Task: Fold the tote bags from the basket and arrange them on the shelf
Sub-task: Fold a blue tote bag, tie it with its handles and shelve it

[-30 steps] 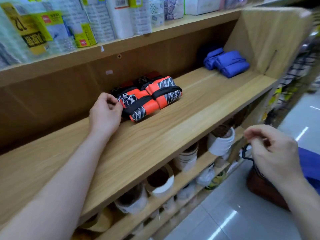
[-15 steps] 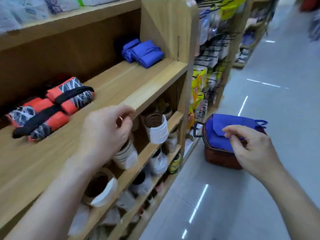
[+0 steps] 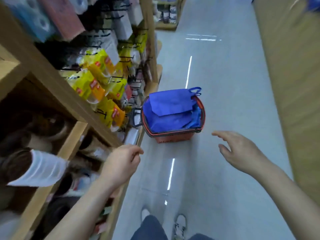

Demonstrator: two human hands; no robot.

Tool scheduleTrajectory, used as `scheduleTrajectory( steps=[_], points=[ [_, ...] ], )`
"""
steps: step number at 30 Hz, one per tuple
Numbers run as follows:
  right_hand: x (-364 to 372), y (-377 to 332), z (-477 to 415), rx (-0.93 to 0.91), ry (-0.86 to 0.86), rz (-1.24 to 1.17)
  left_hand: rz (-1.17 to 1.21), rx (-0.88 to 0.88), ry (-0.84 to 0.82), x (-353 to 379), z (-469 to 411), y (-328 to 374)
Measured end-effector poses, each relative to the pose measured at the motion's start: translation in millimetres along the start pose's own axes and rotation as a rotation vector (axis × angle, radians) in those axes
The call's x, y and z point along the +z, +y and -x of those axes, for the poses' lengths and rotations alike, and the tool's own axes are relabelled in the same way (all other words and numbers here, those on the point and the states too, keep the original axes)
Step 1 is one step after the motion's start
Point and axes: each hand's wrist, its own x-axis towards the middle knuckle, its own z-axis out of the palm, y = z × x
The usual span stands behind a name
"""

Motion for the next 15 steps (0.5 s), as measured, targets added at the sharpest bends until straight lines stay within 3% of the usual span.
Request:
scheduleTrajectory(
  steps=[8,15],
  points=[
    [24,77,-104,0.208,-0.006,-0.046,0.049,-0.054,-0.170,81,-151,-9],
    [94,127,-239,0.308,-0.083,-0.071,0.118,-0.085,-0.329,164,-315,-29]
  ],
)
